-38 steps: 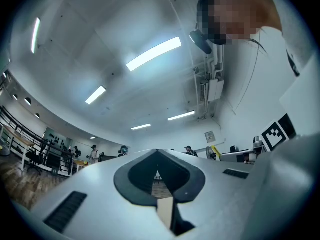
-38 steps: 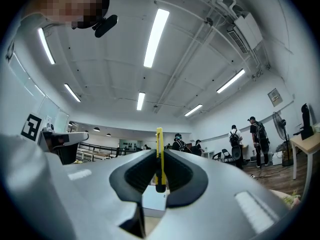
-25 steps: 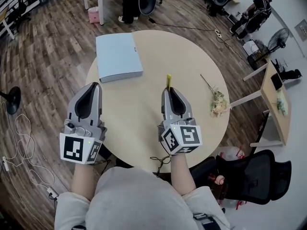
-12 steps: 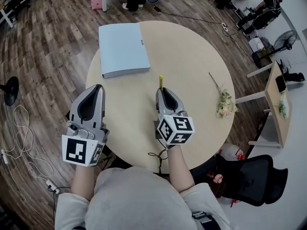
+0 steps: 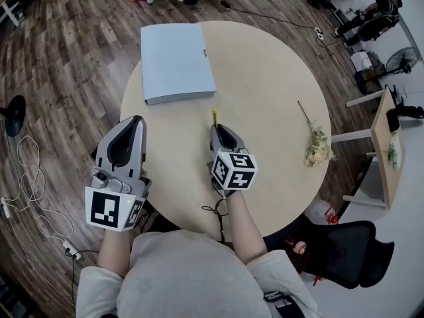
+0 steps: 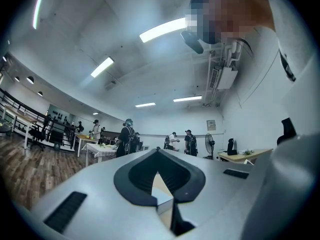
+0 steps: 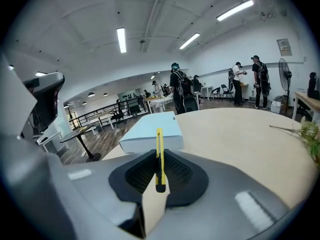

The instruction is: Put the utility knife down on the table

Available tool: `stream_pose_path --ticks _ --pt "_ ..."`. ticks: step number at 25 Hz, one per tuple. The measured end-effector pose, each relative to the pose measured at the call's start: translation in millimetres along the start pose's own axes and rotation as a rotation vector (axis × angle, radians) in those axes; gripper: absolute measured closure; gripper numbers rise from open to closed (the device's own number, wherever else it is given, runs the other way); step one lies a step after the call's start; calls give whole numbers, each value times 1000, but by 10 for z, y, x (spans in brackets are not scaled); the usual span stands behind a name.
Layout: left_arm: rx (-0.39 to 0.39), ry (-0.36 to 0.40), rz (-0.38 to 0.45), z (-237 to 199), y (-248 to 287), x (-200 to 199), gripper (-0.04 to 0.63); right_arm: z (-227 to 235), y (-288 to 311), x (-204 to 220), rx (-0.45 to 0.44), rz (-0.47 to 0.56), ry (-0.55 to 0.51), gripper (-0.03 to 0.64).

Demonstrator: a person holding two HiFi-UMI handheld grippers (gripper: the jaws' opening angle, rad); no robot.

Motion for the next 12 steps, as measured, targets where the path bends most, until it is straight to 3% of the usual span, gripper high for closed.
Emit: stream_pose_path --ticks 12 --pt "-50 -9 -30 -216 19 96 588 89 505 410 29 -190 6 560"
Point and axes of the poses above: the fingertips, and each gripper's own axes: y forward along the fingers, z to its right, x out of its underside, the point moved 10 cm from there along -y, backward along the fingers
